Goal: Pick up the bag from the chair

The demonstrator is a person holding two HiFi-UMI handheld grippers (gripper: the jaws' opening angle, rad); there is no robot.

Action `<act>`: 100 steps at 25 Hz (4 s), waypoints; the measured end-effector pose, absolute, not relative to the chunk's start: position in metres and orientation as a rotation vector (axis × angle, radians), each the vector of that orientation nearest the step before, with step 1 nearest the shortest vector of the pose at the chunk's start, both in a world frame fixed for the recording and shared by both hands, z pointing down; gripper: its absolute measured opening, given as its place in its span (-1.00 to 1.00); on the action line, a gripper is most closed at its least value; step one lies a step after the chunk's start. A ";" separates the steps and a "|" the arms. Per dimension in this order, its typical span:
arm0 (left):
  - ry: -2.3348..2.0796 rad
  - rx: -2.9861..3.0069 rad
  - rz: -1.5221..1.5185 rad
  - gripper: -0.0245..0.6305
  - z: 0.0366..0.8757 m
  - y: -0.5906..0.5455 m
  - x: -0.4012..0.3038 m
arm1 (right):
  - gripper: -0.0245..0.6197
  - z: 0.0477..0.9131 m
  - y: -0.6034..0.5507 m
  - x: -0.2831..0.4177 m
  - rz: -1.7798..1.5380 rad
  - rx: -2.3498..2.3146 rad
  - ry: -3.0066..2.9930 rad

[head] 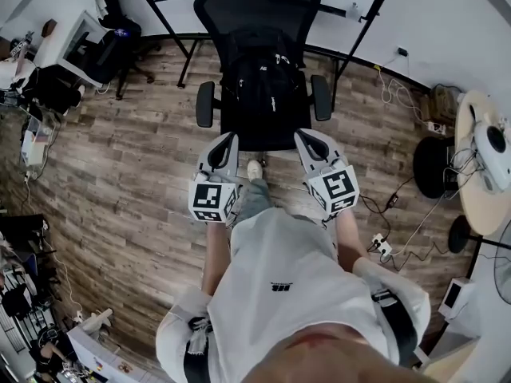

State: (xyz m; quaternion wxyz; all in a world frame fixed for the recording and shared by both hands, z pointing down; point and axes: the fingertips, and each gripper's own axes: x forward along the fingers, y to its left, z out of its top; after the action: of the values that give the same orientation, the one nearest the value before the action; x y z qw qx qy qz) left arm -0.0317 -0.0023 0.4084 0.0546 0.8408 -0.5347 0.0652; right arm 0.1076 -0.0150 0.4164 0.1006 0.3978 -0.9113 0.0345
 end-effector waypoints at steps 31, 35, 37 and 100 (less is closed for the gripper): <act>-1.381 2.630 0.258 -0.89 0.483 -0.226 -0.112 | -0.94 0.482 -0.219 0.044 0.176 1.398 -2.472; -1.360 2.629 0.305 -0.89 0.499 -0.244 -0.110 | -0.94 0.502 -0.233 0.053 0.227 1.421 -2.423; -1.359 2.620 0.338 -0.89 0.508 -0.253 -0.110 | -0.94 0.510 -0.241 0.059 0.240 1.423 -2.400; -1.422 2.255 0.704 -0.53 0.714 -0.395 -0.100 | -0.66 0.712 -0.410 0.084 0.397 1.209 -2.339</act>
State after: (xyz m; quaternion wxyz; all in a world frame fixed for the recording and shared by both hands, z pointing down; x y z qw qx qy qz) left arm -0.1004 -0.3952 0.7141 0.1911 0.8027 -0.5063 0.2505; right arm 0.0839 -0.4101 0.7121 0.2372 0.4411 -0.8534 0.1448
